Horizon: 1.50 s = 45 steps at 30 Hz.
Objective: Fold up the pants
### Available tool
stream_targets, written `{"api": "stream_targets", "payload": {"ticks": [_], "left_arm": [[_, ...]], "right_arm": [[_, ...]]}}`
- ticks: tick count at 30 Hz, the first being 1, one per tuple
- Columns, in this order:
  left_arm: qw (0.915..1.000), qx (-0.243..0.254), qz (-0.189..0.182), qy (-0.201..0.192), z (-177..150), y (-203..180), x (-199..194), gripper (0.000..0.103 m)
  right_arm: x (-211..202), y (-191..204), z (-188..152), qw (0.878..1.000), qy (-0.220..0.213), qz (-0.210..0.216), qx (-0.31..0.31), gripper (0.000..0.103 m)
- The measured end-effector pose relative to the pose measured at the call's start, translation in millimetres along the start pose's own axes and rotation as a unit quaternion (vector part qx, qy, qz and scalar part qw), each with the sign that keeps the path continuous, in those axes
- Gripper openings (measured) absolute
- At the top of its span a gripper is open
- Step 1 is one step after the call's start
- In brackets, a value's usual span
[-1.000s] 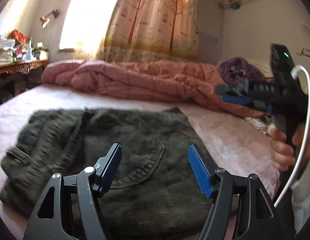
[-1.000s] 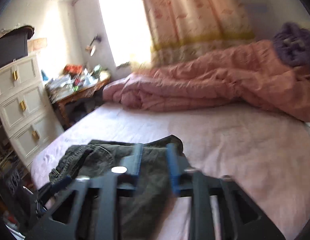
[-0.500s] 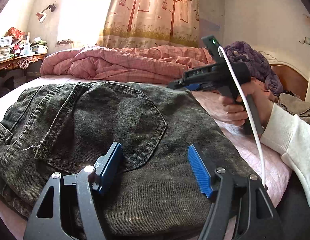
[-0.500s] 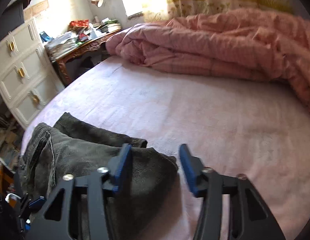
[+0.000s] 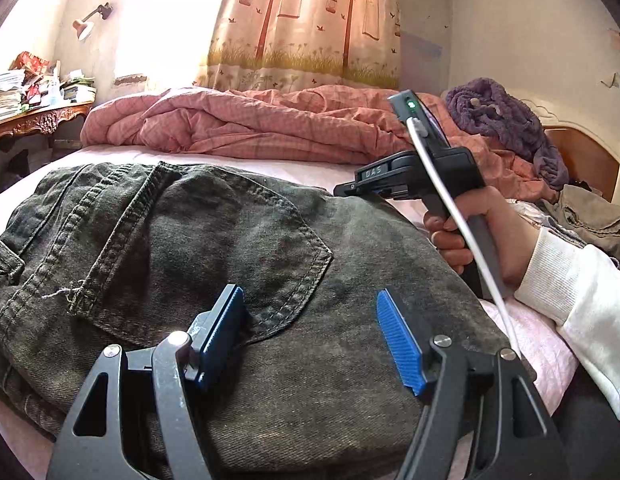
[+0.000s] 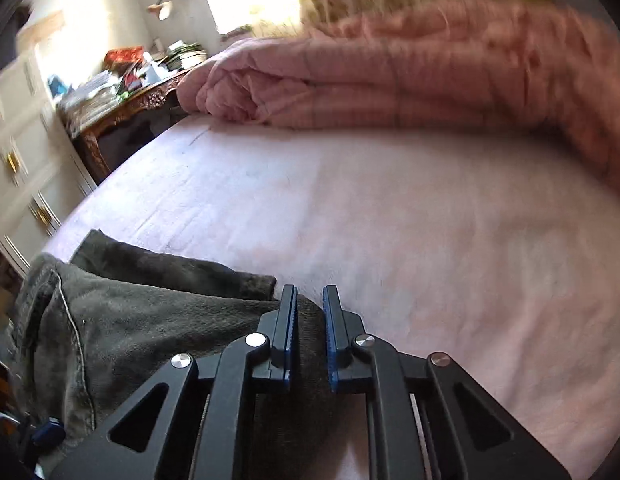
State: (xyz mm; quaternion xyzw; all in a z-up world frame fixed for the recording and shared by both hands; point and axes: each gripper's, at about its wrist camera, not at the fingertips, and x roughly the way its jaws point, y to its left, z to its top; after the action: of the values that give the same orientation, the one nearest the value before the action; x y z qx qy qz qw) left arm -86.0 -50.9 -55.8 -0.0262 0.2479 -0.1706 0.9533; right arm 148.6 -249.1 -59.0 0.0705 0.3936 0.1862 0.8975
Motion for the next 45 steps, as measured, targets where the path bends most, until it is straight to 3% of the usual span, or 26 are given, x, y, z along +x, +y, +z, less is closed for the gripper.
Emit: {"api": "stream_targets", "payload": {"ticks": [3, 6, 10, 14, 17, 19, 20, 22, 23, 29, 34, 38, 41, 44, 45], "left_arm": [[1.0, -0.002, -0.005, 0.002, 2, 1, -2, 0.067], [0.9998, 0.002, -0.017, -0.007, 9, 5, -19, 0.064], [0.9989, 0.029, 0.021, -0.029, 36, 19, -46, 0.048], [0.9987, -0.022, 0.043, 0.016, 83, 63, -33, 0.035], [0.9939, -0.031, 0.096, 0.044, 107, 96, -6, 0.029], [0.9861, -0.045, 0.139, 0.08, 111, 124, 17, 0.023], [0.9828, -0.06, 0.143, 0.101, 108, 137, 27, 0.014], [0.9794, -0.103, 0.113, 0.132, 96, 159, 40, 0.013], [0.9772, -0.117, 0.103, 0.144, 88, 166, 43, 0.01], [0.9771, -0.107, 0.115, 0.144, 70, 164, 44, 0.005], [0.9784, -0.093, 0.12, 0.14, 74, 161, 39, 0.004], [0.9762, -0.118, 0.108, 0.147, 74, 172, 44, 0.004], [0.9746, -0.146, 0.091, 0.143, 73, 181, 43, 0.004], [0.9743, -0.164, 0.08, 0.132, 69, 185, 40, 0.004], [0.9741, -0.169, 0.077, 0.129, 68, 187, 39, 0.004]], "right_arm": [[-3, -1, 2, 1.0, -0.006, -0.002, 0.005, 0.015], [-25, 8, 5, 0.999, -0.046, -0.012, -0.009, 0.016], [-65, 25, 1, 0.994, -0.102, -0.03, -0.03, 0.016], [-88, 55, -1, 0.992, -0.116, 0.006, -0.039, 0.016], [-73, 80, 0, 0.998, -0.057, 0.016, -0.027, 0.016], [-58, 86, -5, 0.999, -0.018, 0.036, -0.006, 0.016], [-47, 87, -6, 1.0, 0.002, 0.025, 0.003, 0.016], [-21, 83, -11, 0.999, 0.041, -0.022, 0.016, 0.016], [-9, 78, -12, 0.998, 0.052, -0.024, 0.024, 0.015], [9, 64, -5, 0.996, 0.063, -0.038, 0.056, 0.0], [-7, 67, -5, 0.996, 0.058, -0.026, 0.055, 0.0], [-28, 93, -1, 0.995, 0.064, 0.055, 0.059, 0.0], [-15, 116, -2, 0.989, 0.092, 0.098, 0.063, 0.0], [-2, 124, -3, 0.992, 0.087, 0.07, 0.061, 0.0], [4, 119, -5, 0.993, 0.091, 0.042, 0.07, 0.0]]}}
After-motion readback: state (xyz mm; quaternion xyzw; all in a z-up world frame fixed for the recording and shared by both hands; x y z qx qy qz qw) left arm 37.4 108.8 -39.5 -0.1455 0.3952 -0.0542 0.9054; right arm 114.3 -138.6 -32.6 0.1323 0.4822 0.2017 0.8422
